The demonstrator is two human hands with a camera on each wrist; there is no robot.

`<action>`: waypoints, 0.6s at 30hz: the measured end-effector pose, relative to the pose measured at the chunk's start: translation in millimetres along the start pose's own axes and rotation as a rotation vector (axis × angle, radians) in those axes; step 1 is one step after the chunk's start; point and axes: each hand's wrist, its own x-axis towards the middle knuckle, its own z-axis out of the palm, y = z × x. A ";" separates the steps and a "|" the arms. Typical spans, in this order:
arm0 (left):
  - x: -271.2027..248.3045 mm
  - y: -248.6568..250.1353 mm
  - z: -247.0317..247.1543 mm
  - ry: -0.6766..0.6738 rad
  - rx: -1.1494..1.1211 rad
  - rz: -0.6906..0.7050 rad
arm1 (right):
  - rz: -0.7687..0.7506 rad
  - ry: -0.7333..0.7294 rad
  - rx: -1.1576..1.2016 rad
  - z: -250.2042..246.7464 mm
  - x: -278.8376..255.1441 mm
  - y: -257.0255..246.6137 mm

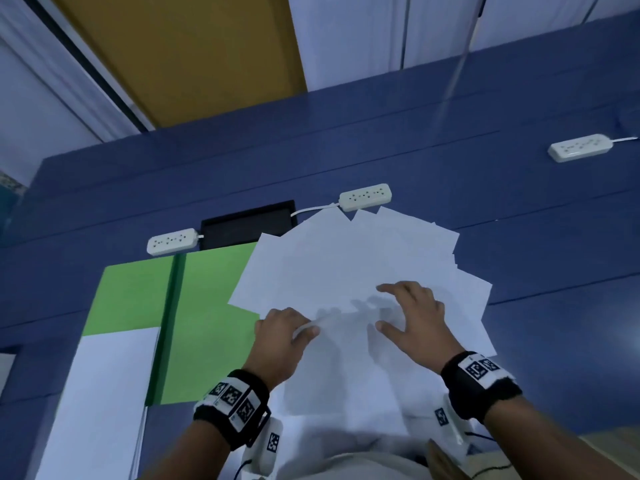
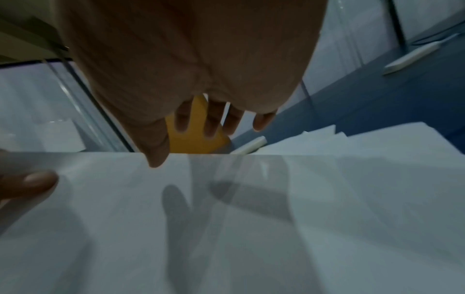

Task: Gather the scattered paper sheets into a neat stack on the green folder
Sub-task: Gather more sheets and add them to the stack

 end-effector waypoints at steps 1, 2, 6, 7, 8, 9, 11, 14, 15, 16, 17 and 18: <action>0.4 0.9 -3.4 -0.027 -0.064 0.057 | -0.049 -0.055 -0.028 -2.9 2.9 -5.2; 2.5 3.0 -5.2 -0.040 -0.155 0.093 | -0.080 -0.091 -0.051 -5.0 5.9 -7.9; 9.6 18.4 -21.2 -0.060 -0.532 0.039 | -0.052 -0.180 0.100 -11.6 13.2 -14.5; 11.1 21.1 -24.3 -0.061 -0.590 -0.014 | -0.039 -0.197 0.192 -15.4 12.3 -18.7; 14.0 20.9 -25.0 -0.059 -0.635 -0.091 | -0.022 -0.196 0.257 -19.5 10.8 -20.9; 17.9 19.4 -25.8 -0.066 -0.689 -0.178 | 0.014 -0.191 0.300 -24.1 8.8 -22.4; 31.8 6.4 -19.6 -0.090 -0.812 -0.314 | 0.104 -0.167 0.379 -31.0 3.6 -16.2; 53.6 -25.3 -0.3 -0.086 -0.526 -0.439 | 0.238 -0.095 0.510 -42.0 -8.6 0.4; 59.7 -35.3 9.3 -0.135 -0.323 -0.470 | 0.282 -0.082 0.576 -45.3 -14.2 3.2; 65.6 -42.2 18.6 -0.171 -0.149 -0.482 | 0.325 -0.063 0.625 -47.6 -21.0 5.7; 71.2 -44.3 25.3 -0.181 -0.021 -0.484 | 0.363 -0.032 0.658 -50.4 -28.9 7.2; 76.6 -43.8 30.0 -0.183 0.063 -0.462 | 0.371 -0.011 0.667 -52.8 -37.1 9.2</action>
